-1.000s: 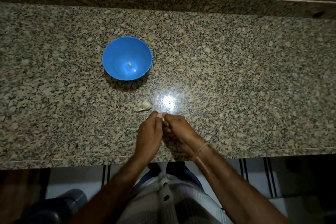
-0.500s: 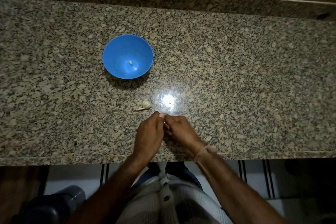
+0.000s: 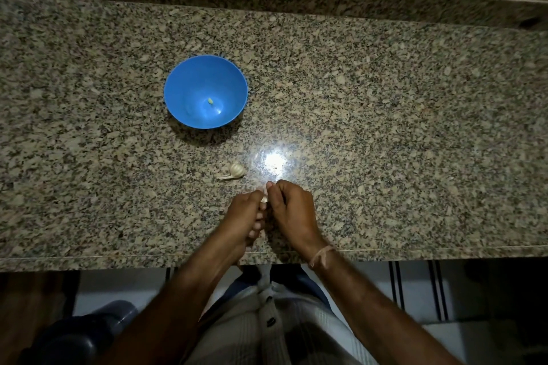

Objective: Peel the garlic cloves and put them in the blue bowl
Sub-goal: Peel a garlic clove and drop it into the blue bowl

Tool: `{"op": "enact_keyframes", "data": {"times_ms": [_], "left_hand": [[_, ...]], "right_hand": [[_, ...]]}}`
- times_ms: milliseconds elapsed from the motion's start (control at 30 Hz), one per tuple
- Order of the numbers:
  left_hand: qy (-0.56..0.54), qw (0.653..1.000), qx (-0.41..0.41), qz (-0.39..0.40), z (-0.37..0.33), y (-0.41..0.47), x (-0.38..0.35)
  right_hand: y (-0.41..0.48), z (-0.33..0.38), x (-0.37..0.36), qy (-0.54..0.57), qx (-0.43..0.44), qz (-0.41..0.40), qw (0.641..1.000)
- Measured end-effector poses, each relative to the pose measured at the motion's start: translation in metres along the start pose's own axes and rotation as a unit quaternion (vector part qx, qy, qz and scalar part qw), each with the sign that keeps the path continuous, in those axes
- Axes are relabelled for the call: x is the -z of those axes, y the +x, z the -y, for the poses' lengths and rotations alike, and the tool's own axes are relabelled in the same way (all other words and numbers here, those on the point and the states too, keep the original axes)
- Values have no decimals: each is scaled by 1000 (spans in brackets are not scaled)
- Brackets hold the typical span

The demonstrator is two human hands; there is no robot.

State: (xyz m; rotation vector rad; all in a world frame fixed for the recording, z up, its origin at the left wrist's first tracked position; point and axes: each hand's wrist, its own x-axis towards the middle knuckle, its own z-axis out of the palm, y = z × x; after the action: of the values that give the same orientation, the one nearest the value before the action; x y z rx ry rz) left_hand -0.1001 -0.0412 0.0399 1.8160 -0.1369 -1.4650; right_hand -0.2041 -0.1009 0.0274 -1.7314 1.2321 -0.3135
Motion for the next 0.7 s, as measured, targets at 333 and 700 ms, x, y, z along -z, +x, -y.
{"op": "enact_keyframes", "data": {"times_ms": [333,700], "left_hand": [[213,918,-316,-108,9,-2,11],[249,905,-318,-133,-1,-6,17]], "right_hand": [[2,-6,2,106,-59,-4,993],[-5,4,8,269,-124,60,953]]}}
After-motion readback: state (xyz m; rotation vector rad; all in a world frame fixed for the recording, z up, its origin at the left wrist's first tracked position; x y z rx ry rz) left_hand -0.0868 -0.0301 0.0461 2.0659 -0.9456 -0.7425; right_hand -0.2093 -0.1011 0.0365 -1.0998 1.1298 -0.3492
